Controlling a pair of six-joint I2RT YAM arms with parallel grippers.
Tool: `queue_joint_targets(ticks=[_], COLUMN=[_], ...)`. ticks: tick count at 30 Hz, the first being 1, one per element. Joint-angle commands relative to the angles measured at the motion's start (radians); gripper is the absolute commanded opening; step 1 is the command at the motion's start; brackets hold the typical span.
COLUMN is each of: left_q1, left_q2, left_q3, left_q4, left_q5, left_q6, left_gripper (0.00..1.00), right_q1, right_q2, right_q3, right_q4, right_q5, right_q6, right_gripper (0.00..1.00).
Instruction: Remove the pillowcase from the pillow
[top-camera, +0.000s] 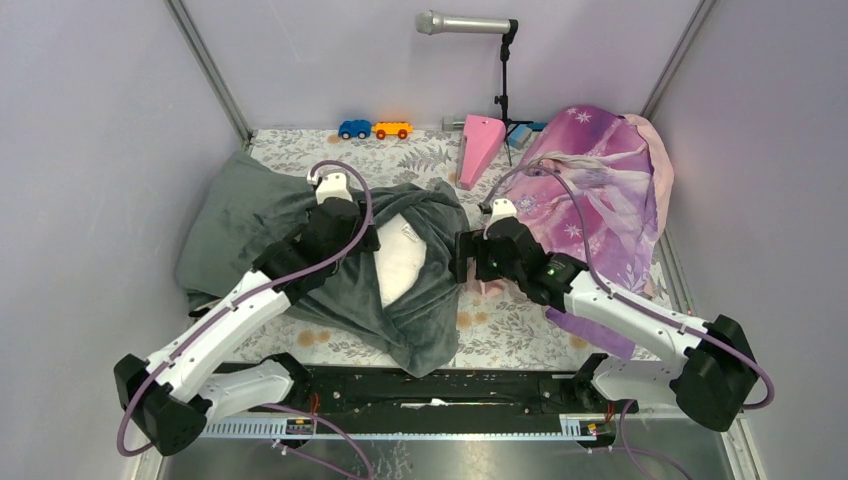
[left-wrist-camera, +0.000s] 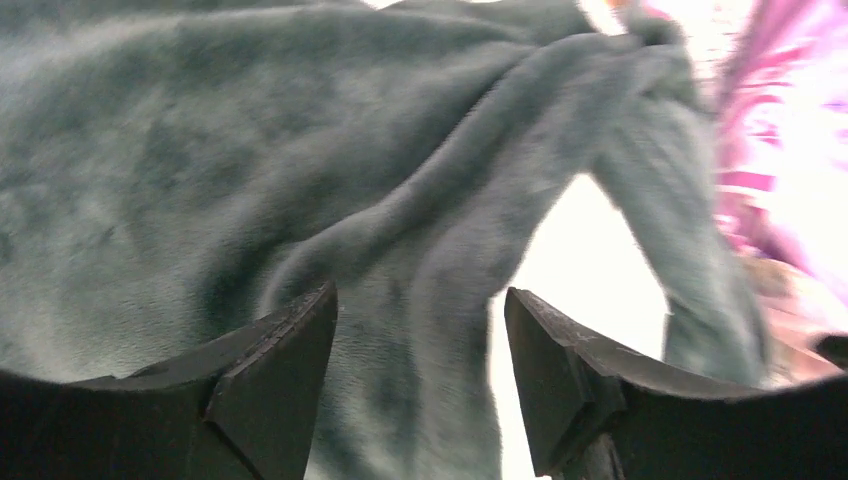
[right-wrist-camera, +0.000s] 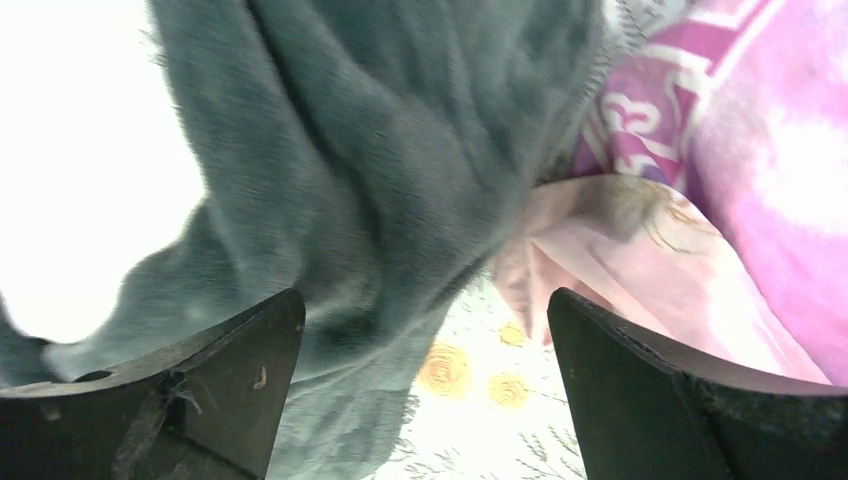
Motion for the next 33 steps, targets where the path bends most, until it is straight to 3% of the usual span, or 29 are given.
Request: queue_joint_targets(ticks=[1,7,15,17,21,23,26,33], left_q1=[-0.044,-0.188,-0.221,-0.221,-0.227,-0.234,-0.236,-0.237], left_q2=[-0.046,0.018,0.164,0.197,0.248,0.276,0.324,0.437], left_q3=[0.121,0.221,0.191,0.171,0.144,0.148,0.166,0.215], left_q4=[0.026,0.06,0.02,0.002,-0.003,-0.001,-0.022,-0.199], left_q5=[0.174,0.346,0.252,0.193,0.15,0.173,0.159,-0.003], left_q6=[0.045,0.036,0.029,0.011,0.027,0.047,0.051,0.02], left_gripper=[0.7,0.72,0.73,0.76,0.83,0.85,0.88,0.94], right_q1=[-0.006,-0.004,-0.005,-0.006,-0.006,-0.006,-0.006,-0.007], right_q2=[-0.016,0.02,0.086,0.075,0.055,0.057,0.06,0.018], right_q3=[0.109,0.138,0.05,-0.012,-0.117,-0.138,-0.161,-0.194], right_q4=[0.014,0.082,0.155,0.209,0.301,0.309,0.312,0.314], right_q5=[-0.127,-0.237,-0.146,-0.117,-0.11,-0.112,-0.113,-0.066], right_q6=[-0.016,0.056,0.113,0.137,0.185,0.192,0.193,0.187], right_gripper=[1.0,1.0,0.99,0.88,0.39,0.23,0.1,0.02])
